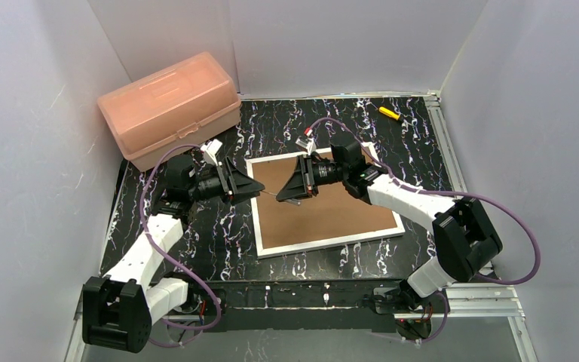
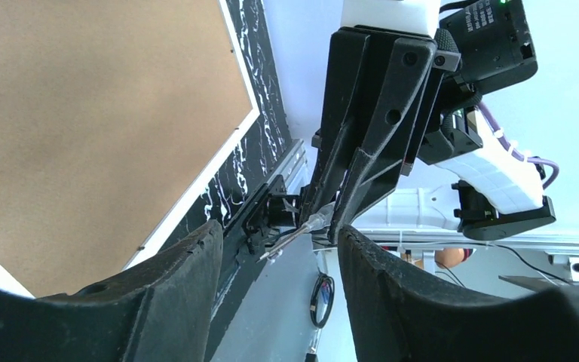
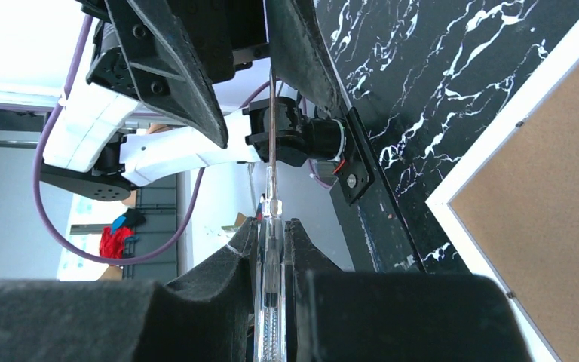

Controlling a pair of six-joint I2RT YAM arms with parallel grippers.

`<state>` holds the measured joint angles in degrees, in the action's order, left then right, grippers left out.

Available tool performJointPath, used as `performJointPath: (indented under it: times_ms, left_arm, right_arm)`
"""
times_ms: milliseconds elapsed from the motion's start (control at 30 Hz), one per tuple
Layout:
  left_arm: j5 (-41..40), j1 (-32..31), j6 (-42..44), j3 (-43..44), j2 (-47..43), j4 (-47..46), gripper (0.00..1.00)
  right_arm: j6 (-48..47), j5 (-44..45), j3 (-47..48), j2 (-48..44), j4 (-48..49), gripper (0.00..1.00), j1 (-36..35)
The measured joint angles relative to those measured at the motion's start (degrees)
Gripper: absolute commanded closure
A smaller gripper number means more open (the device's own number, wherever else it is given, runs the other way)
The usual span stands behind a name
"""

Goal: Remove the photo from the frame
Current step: Adjust the screwdriver.

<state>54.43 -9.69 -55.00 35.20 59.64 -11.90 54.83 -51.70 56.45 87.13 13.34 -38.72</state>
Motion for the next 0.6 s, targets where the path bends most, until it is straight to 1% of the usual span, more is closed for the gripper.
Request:
performJointPath:
  times_ms: [167, 300, 400, 500, 600]
  left_arm:
    - [1.4, -0.3, -1.8, 0.0, 1.0, -2.6, 0.57]
    - [2.2, -0.9, -3.1, 0.0, 1.8, -4.8, 0.69]
    - [2.5, -1.2, -3.7, 0.0, 2.0, -5.6, 0.82]
    - [2.5, -1.3, -4.1, 0.0, 2.1, -5.7, 1.0]
    - [3.3, -1.3, -5.5, 0.0, 2.1, -6.9, 1.0]
  right_arm:
    - [2.6, -1.0, -0.2, 0.7, 3.5, 0.99, 0.0]
    - [3.6, -1.2, -0.7, 0.8, 5.0, 0.99, 0.0]
    - [3.8, -1.5, -1.1, 1.0, 5.3, 0.99, 0.0]
    - [3.9, -2.3, -1.1, 1.1, 6.3, 0.99, 0.0]
    - [3.2, -3.1, -1.3, 1.4, 6.5, 0.96, 0.0]
